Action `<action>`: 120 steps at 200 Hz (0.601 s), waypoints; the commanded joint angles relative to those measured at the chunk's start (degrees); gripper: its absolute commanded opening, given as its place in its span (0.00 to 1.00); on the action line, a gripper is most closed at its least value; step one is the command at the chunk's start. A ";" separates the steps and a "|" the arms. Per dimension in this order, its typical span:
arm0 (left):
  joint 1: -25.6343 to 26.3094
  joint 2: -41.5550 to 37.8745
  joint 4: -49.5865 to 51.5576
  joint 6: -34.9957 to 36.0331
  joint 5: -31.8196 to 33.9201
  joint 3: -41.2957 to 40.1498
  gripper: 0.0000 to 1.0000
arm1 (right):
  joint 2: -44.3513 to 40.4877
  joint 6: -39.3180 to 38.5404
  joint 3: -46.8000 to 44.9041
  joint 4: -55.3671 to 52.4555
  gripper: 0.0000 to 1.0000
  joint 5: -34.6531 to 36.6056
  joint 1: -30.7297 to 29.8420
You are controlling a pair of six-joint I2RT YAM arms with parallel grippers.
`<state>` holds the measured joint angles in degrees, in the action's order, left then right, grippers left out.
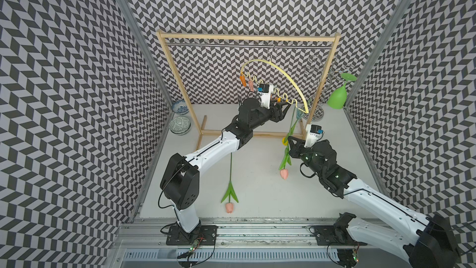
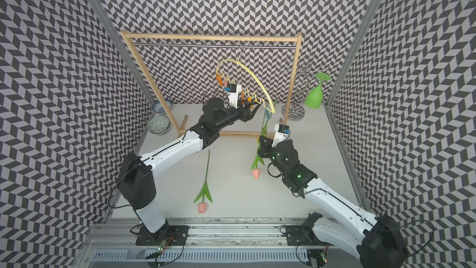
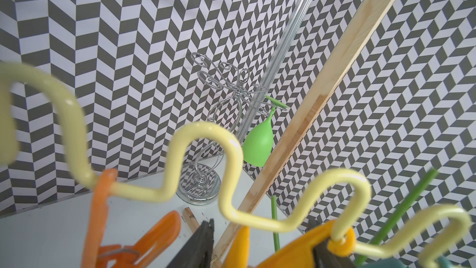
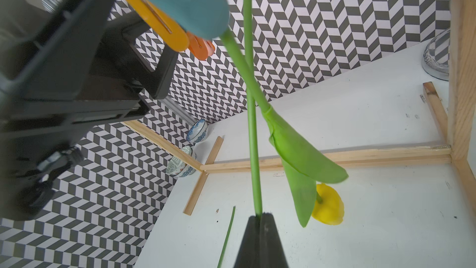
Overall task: Dry the flowers on a clothes hanger
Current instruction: Open the clamp at the hanger.
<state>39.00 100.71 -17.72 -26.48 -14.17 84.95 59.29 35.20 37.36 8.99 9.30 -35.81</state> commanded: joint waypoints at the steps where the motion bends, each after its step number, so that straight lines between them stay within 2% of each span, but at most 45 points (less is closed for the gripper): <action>1: 0.02 -1.83 -0.56 0.56 -0.15 -0.63 0.61 | 0.13 0.15 2.05 1.98 0.00 -0.49 0.28; 67: 0.11 -1.41 -0.97 -0.14 -1.42 -0.83 0.52 | -0.05 -0.12 2.21 1.97 0.00 -1.04 0.28; 96: 0.11 -1.48 -1.27 -0.29 -1.51 -1.15 0.43 | 0.39 -0.22 2.32 2.51 0.00 -1.93 0.30; 120: 0.10 -1.27 -1.52 -0.59 -1.74 -1.07 0.42 | 0.70 -0.07 2.56 2.55 0.00 -2.59 0.29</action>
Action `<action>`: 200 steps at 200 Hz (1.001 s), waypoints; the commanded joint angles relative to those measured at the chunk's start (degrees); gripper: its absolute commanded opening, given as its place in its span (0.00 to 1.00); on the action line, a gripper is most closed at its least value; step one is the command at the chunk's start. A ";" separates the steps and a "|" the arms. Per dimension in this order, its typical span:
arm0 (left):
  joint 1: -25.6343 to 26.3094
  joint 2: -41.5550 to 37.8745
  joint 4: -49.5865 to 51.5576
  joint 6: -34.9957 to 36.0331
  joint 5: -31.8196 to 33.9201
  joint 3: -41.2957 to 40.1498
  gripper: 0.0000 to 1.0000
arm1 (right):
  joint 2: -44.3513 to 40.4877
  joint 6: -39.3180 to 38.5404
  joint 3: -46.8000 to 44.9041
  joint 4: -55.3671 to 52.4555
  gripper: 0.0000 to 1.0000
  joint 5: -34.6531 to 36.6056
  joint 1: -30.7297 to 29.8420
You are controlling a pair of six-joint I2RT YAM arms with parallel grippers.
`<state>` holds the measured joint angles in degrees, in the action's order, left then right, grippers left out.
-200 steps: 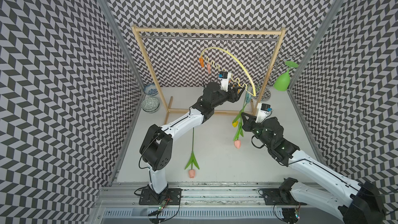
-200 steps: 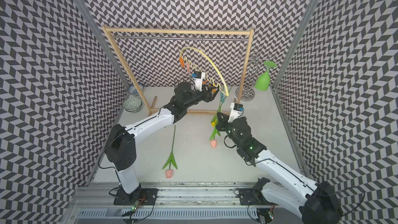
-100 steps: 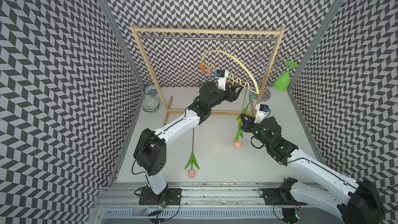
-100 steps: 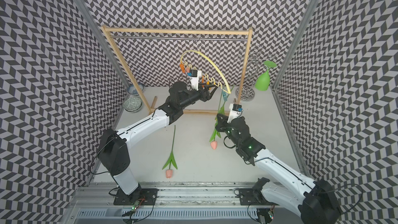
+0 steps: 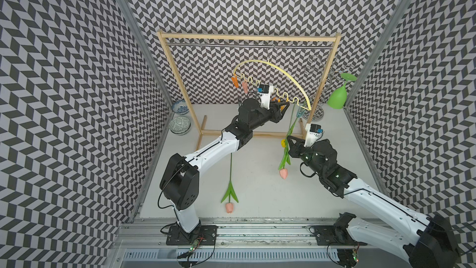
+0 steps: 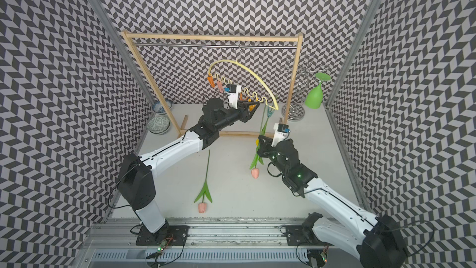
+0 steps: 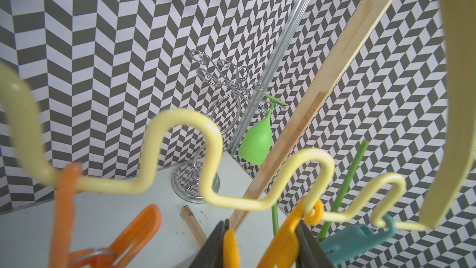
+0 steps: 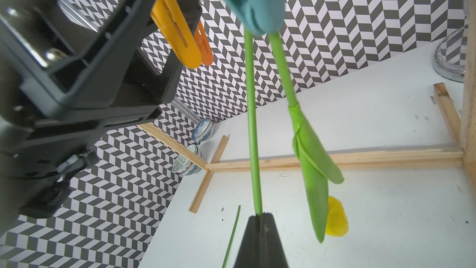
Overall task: Dry the flowers on a clothes hanger
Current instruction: Open the clamp at the hanger, then clamp the flower onto the hanger.
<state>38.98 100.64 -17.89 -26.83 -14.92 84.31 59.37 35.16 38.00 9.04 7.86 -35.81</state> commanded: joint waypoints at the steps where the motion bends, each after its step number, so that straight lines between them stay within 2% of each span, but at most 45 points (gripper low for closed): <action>1: 0.13 -1.18 -1.40 -0.29 -1.04 -0.45 0.42 | 0.68 -0.06 1.96 2.49 0.00 -1.21 0.30; 45: 0.19 -0.55 -1.22 -0.42 -1.66 0.47 0.36 | 1.78 0.27 2.47 2.93 0.00 -2.48 0.29; 80: 0.14 -0.06 -1.27 -0.57 -2.00 0.81 0.22 | 2.47 0.52 3.14 2.56 0.00 -2.85 0.30; 150: 0.13 1.10 -1.21 -0.68 -2.17 1.38 0.23 | 6.27 3.92 5.38 1.99 0.00 -4.01 0.30; 200: -0.22 1.22 -1.01 -0.38 -1.96 0.96 0.24 | 8.83 3.52 9.26 0.89 0.00 -5.09 0.30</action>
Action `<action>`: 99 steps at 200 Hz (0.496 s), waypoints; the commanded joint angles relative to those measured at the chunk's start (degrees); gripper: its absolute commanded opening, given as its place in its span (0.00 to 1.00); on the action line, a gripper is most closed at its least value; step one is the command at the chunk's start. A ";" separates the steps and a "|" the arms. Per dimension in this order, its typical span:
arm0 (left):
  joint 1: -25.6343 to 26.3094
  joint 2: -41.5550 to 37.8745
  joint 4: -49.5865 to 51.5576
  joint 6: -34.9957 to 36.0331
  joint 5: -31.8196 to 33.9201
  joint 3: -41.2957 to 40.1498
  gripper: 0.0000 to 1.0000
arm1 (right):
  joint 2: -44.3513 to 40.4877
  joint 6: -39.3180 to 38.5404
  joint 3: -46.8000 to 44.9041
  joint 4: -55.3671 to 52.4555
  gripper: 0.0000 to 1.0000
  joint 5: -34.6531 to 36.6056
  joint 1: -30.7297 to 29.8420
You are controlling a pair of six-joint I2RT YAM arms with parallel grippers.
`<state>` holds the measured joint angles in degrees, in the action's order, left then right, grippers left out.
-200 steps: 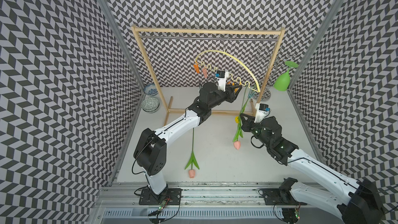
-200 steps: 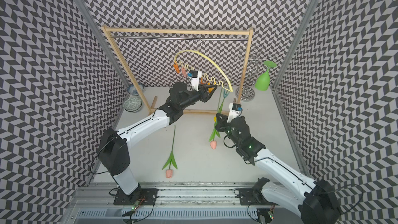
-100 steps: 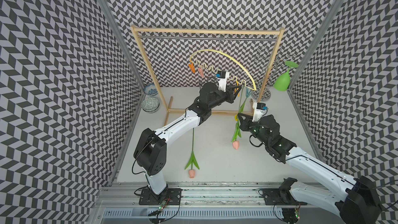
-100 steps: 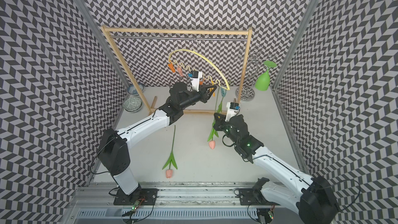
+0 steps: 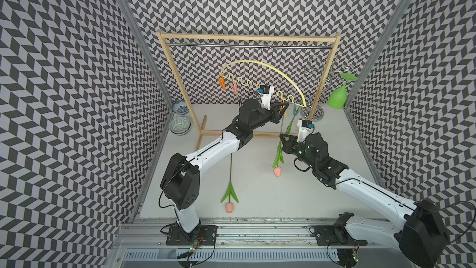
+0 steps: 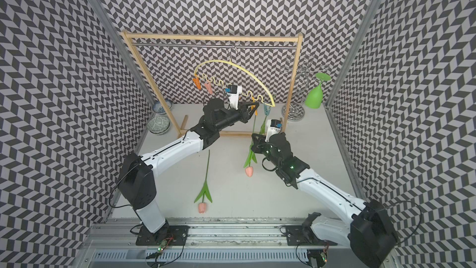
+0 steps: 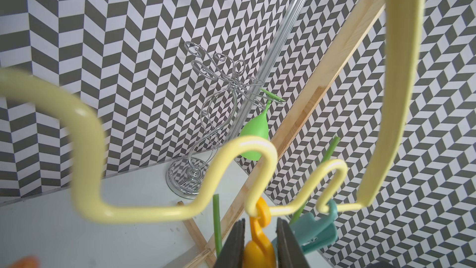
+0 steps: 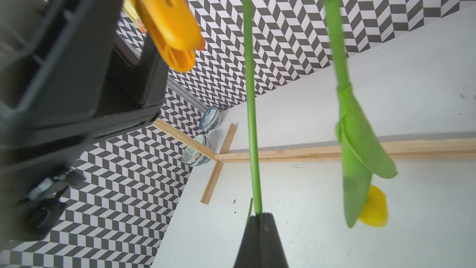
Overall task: Dry the flowers on a clothes hanger
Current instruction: Clamp the flower onto the hanger.
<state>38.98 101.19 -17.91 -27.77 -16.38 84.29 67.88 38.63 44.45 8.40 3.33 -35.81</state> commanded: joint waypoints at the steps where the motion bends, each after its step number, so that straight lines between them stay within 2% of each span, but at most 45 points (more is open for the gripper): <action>1: -0.22 0.68 -0.98 0.58 -0.54 0.97 0.24 | 0.33 0.00 2.87 1.53 0.00 -0.59 0.30; 99: -1.01 0.68 -1.95 0.84 -1.38 -0.31 0.24 | -0.58 -1.00 5.73 0.13 0.00 -0.41 0.92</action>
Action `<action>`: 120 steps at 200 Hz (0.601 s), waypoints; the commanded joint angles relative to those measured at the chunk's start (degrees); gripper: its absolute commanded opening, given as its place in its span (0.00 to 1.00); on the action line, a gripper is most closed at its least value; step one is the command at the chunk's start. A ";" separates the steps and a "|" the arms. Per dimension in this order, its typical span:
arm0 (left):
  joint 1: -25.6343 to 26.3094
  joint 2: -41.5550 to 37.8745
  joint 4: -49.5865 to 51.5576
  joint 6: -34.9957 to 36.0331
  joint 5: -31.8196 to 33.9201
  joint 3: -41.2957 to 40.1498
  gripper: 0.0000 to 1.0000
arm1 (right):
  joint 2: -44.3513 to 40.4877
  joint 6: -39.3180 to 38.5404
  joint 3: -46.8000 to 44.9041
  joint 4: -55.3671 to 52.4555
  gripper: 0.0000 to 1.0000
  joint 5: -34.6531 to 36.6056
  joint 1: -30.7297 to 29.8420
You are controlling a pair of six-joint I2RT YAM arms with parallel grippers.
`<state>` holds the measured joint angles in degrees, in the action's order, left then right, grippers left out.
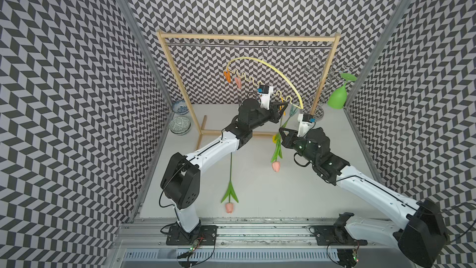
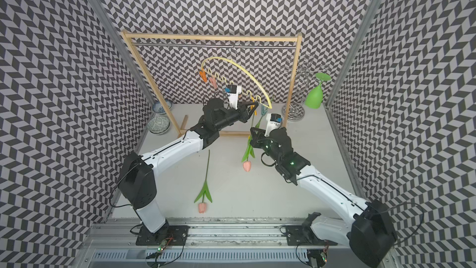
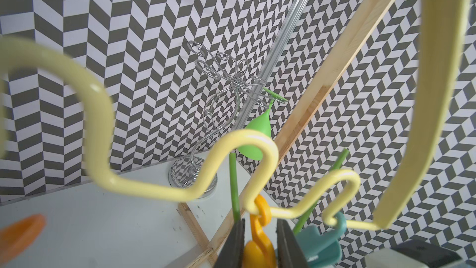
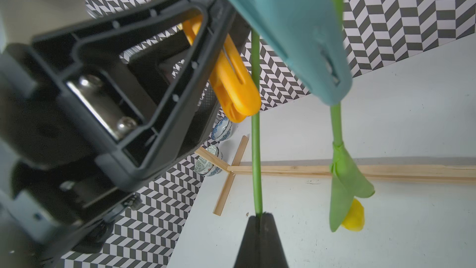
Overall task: Dry the flowers on a clothes hanger
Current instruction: Clamp the flower onto the hanger.
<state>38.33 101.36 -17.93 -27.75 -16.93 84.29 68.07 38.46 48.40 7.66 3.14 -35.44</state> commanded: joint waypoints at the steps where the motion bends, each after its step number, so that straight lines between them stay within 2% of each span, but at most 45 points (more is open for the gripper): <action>1: -0.36 0.51 -1.97 0.83 -0.83 -0.33 0.24 | -0.76 -0.83 1.78 0.87 0.00 -0.22 0.55; 120: -0.57 0.44 -6.84 0.70 -2.40 -3.43 0.24 | -3.55 -0.57 0.81 4.73 0.00 -3.91 0.69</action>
<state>38.11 101.36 -22.83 -27.75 -18.02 81.38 66.06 38.46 48.62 7.88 -0.05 -35.07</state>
